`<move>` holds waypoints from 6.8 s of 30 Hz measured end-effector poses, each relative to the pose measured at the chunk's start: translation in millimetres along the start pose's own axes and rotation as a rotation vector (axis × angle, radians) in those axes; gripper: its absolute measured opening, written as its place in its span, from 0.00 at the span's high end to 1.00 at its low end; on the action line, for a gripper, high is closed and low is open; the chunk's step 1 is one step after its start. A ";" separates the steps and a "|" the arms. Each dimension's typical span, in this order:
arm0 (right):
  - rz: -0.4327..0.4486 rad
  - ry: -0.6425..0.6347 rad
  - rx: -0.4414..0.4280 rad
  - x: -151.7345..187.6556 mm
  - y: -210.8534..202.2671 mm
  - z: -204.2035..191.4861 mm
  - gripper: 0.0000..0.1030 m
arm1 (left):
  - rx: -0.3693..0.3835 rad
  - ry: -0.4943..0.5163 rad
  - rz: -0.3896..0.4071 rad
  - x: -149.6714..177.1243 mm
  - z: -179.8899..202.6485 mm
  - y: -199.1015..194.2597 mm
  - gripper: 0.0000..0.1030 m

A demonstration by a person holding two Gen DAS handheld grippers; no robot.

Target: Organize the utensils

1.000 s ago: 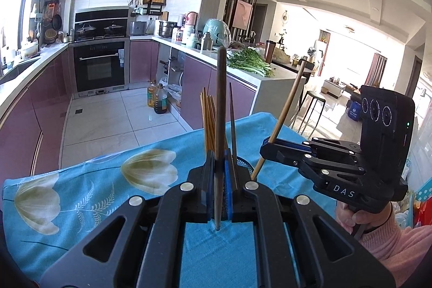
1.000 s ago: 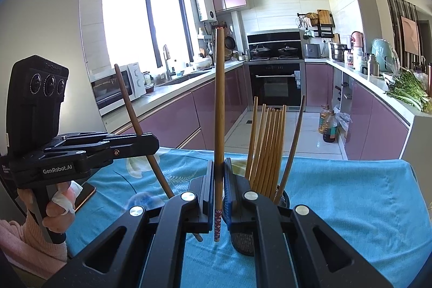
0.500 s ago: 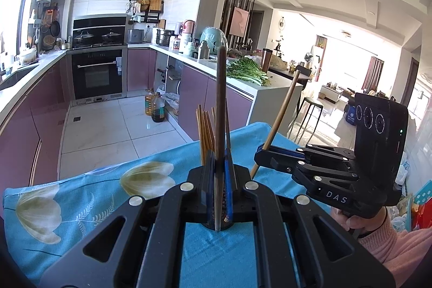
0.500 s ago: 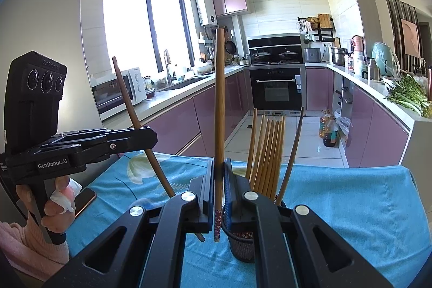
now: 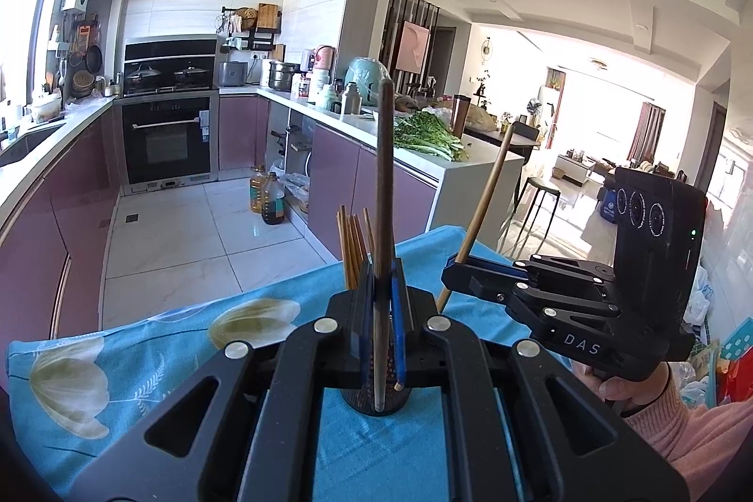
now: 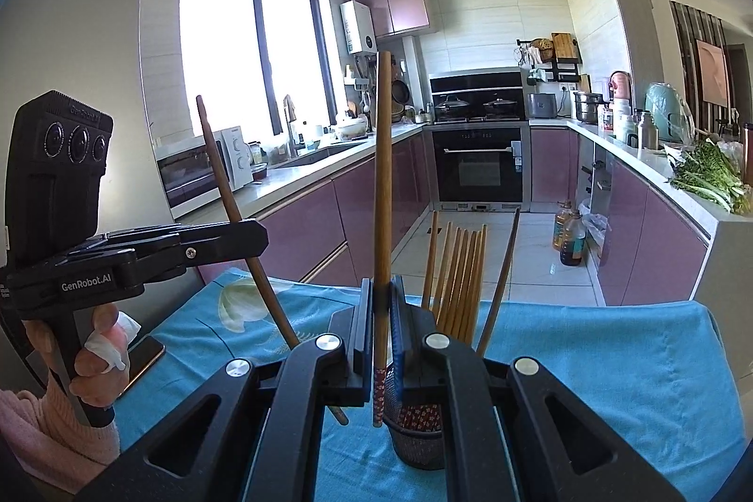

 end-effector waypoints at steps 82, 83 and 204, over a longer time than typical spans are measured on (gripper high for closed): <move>-0.166 0.179 0.049 31.5 57.1 51.0 0.92 | 0.011 0.129 -0.285 36.9 10.4 109.0 0.84; -0.165 0.183 0.049 32.2 56.7 51.6 0.92 | 0.014 0.125 -0.288 39.4 9.7 110.2 0.78; 0.171 -0.073 0.277 65.6 12.0 -37.2 0.06 | -0.674 -0.134 0.234 101.9 -55.2 -83.8 0.06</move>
Point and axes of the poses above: each gripper's, at about its wrist camera, not at the fingertips, and y roughly the way its jaws point, z to its right, x to its underside, the point moved 1 cm from there along y, roughly the way its jaws point, and after that the axes turned 15 degrees about -x, right-handed, at the moved point
